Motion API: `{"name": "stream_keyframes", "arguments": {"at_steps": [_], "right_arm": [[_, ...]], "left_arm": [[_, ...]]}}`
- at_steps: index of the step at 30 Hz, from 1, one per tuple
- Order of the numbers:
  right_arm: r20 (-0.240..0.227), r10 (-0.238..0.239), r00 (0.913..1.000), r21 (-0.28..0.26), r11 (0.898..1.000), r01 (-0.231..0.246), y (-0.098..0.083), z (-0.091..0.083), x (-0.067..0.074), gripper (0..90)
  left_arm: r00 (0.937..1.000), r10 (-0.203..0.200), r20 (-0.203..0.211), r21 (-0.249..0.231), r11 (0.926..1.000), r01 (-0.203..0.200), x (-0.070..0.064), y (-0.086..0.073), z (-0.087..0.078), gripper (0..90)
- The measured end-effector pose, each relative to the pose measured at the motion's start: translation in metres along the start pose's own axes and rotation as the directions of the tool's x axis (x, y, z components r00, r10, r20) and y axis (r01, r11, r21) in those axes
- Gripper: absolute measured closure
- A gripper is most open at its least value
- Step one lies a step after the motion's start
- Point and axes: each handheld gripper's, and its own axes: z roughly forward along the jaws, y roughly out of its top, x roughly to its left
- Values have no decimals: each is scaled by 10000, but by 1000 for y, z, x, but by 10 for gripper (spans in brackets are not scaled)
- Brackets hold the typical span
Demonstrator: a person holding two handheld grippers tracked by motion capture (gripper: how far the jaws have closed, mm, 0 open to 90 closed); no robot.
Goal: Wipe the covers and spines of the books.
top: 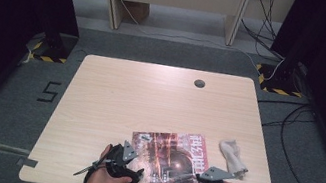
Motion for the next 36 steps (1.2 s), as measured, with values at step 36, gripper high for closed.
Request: {"name": "stream_keyframes", "arguments": {"at_steps": [36], "right_arm": [[1545, 555, 9864, 98, 9983, -577, 3, 4, -15, 272]], "left_arm": [[9999, -165, 50, -559, 9983, 168, -1, 0, -8, 176]]}}
